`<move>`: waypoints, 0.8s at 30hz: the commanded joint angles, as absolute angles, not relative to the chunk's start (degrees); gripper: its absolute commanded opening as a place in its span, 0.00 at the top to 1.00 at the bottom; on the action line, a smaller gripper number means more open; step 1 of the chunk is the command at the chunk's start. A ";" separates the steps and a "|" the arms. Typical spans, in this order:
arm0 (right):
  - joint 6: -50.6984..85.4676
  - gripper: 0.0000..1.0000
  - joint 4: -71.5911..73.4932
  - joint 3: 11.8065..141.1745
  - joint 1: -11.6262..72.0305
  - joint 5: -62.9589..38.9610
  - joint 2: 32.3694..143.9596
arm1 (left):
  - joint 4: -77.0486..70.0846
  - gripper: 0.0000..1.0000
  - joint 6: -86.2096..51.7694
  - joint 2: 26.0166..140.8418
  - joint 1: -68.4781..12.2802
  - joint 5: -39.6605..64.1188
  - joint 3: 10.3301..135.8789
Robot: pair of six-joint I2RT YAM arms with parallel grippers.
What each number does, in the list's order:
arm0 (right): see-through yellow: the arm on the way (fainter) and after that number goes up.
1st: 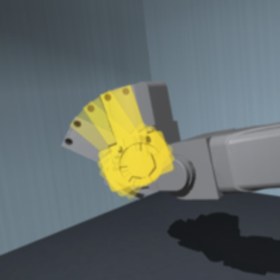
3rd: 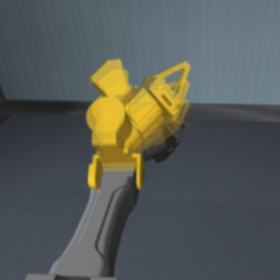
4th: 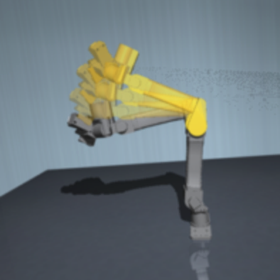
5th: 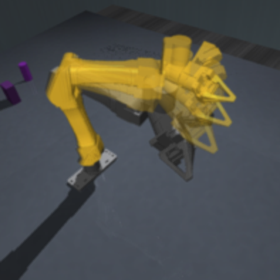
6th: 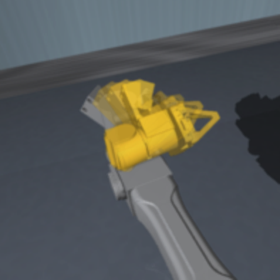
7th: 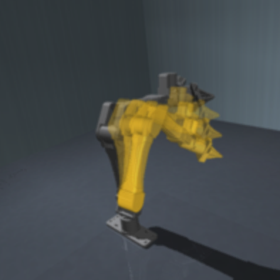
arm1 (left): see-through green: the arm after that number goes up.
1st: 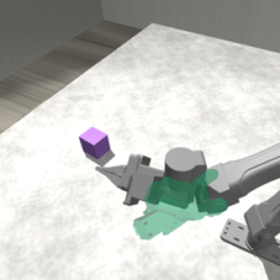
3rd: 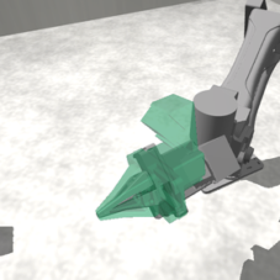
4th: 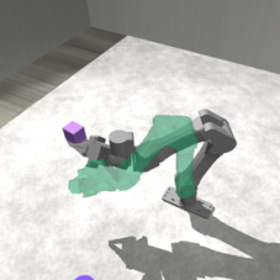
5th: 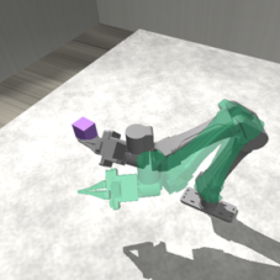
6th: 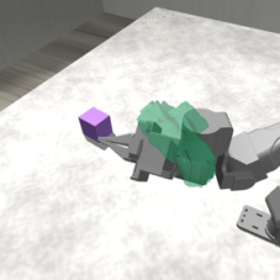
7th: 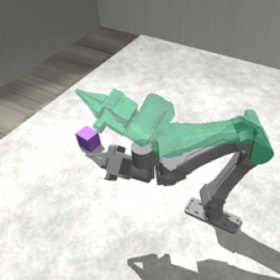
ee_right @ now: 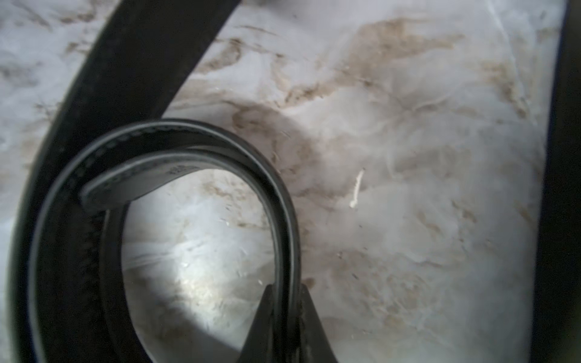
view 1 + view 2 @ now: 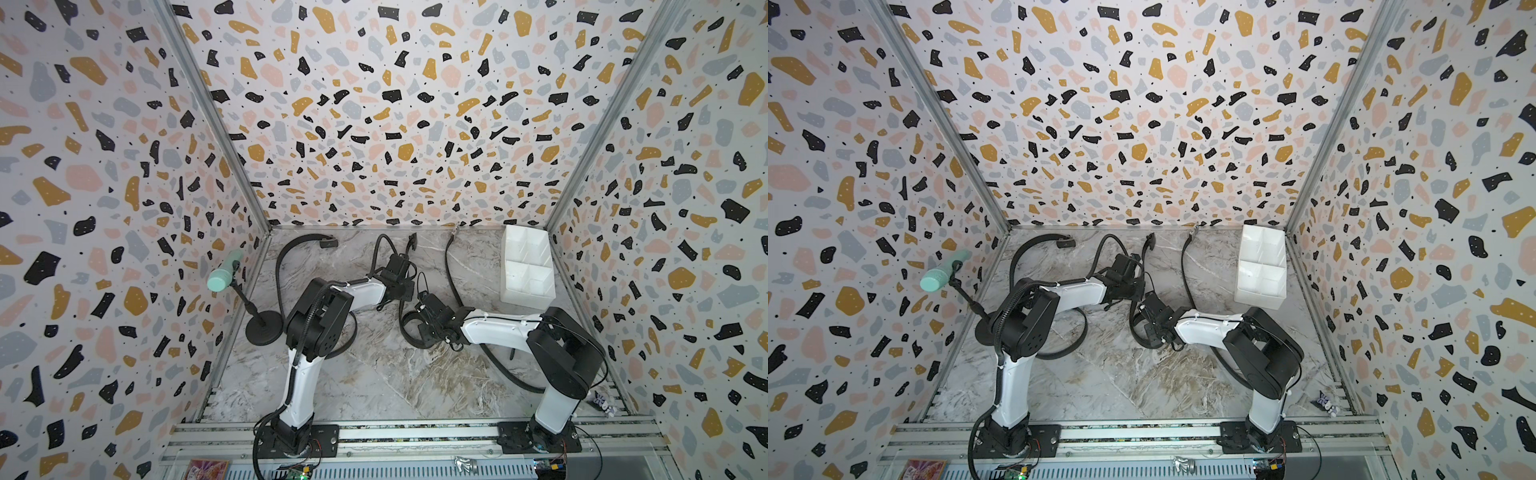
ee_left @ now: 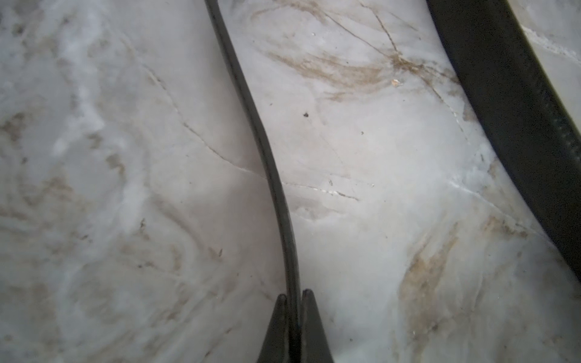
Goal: Place the belts into the storage roll
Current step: Roll the belt at the center of the board.
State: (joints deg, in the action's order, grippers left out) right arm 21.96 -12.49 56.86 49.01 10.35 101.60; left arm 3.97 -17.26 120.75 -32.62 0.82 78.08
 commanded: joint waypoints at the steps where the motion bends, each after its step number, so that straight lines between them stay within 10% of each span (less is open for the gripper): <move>1: 17.76 0.97 -17.73 56.13 51.05 2.53 105.16 | 6.39 1.00 -13.47 119.70 -32.42 3.04 74.27; 24: 19.77 0.97 -17.71 55.09 49.96 3.38 104.28 | 2.48 0.56 -17.22 106.86 -32.70 3.61 64.42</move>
